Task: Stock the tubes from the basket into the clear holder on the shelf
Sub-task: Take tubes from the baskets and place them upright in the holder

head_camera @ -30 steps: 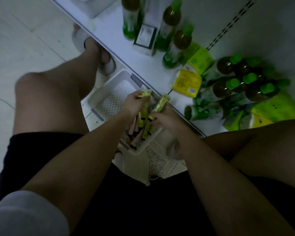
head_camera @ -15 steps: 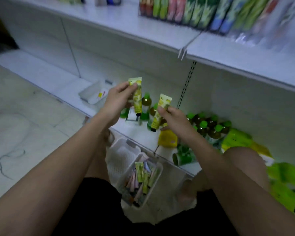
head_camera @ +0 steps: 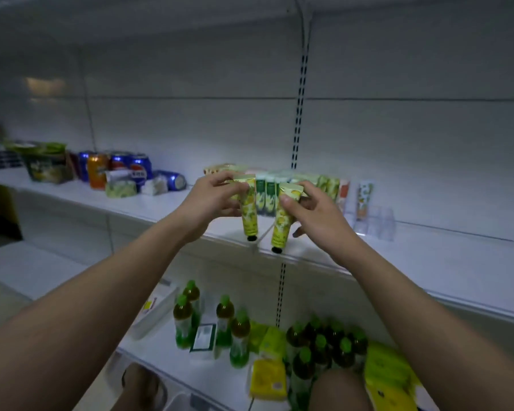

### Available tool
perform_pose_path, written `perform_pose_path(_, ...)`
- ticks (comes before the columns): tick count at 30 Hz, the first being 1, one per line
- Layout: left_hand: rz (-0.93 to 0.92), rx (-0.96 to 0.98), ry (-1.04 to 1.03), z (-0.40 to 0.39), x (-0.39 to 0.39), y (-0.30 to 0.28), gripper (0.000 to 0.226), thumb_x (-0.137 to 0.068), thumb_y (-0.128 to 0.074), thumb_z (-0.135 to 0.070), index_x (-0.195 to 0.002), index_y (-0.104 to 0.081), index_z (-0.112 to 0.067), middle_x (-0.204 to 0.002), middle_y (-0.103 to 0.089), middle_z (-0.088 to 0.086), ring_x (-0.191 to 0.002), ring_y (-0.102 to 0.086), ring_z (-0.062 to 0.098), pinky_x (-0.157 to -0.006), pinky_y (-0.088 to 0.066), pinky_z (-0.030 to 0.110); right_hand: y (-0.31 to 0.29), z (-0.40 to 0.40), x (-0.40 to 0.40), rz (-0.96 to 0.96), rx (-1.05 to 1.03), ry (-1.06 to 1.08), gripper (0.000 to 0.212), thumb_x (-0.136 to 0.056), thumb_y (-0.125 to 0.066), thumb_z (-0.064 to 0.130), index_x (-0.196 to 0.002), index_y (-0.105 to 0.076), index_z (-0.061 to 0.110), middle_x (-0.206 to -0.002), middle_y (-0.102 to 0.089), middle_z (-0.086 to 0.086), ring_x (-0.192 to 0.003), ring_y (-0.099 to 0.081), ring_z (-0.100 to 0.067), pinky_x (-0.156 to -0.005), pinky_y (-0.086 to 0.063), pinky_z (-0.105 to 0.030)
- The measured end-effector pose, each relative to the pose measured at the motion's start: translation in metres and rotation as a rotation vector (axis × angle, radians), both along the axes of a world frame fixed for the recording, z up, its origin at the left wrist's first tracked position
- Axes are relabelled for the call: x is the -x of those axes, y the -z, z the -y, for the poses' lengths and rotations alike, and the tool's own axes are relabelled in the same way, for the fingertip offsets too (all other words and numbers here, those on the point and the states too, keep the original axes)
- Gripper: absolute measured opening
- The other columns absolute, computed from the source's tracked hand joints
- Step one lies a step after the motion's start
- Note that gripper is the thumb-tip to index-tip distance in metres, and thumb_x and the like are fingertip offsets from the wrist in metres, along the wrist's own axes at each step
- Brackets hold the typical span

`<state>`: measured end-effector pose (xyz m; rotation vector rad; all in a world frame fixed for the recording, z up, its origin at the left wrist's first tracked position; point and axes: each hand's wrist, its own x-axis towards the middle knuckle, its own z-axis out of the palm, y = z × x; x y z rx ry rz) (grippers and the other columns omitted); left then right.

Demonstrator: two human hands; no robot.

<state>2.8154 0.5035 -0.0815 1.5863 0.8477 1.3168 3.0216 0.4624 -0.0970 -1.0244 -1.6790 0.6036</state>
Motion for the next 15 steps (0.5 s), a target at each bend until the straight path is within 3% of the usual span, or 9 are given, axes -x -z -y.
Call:
perform_pose_path(2,0.036,-0.005,0.033,-0.005,-0.01,-0.012,0.011,-0.088,-0.064,-0.007,-0.093,-0.071,-0.013,-0.088,-0.072,0.01,-0.072,-0.071,0.026,-0.066,-0.059,0.037,-0.012,-0.005,-0.013,0.03,-0.044,0.035,0.011,-0.094,-0.063,0.027,-0.097,-0.065,0.017,-0.077,-0.06,-0.009,-0.064,-0.056,-0.008,-0.051,-0.046,-0.02)
perform_pose_path(6,-0.034,-0.018,0.073,-0.024,-0.025,-0.017,0.01,-0.083,-0.069,-0.001,-0.093,-0.072,-0.002,-0.107,-0.071,0.009,-0.09,-0.071,0.029,-0.072,-0.059,0.042,-0.019,-0.026,-0.039,0.013,-0.034,0.1,0.001,-0.088,-0.07,0.019,-0.088,-0.069,0.018,-0.073,-0.063,0.001,-0.054,-0.059,-0.003,-0.045,-0.042,-0.014)
perform_pose_path(11,-0.154,-0.07,0.089,-0.052,-0.044,-0.032,0.019,-0.083,-0.07,-0.003,-0.1,-0.075,-0.011,-0.098,-0.074,0.008,-0.09,-0.072,0.023,-0.074,-0.058,0.028,-0.016,-0.061,-0.065,-0.049,-0.057,0.19,0.012,-0.084,-0.074,0.012,-0.091,-0.068,0.02,-0.075,-0.065,-0.006,-0.052,-0.061,-0.009,-0.046,-0.045,-0.019)
perform_pose_path(15,-0.253,-0.131,0.097,-0.076,-0.067,-0.053,0.019,-0.082,-0.071,-0.005,-0.094,-0.075,-0.019,-0.092,-0.075,0.003,-0.087,-0.072,0.016,-0.076,-0.057,0.022,-0.018,-0.097,-0.081,-0.174,-0.115,0.232,0.009,-0.087,-0.071,0.011,-0.095,-0.07,0.016,-0.077,-0.066,-0.01,-0.049,-0.059,-0.012,-0.042,-0.044,-0.021)
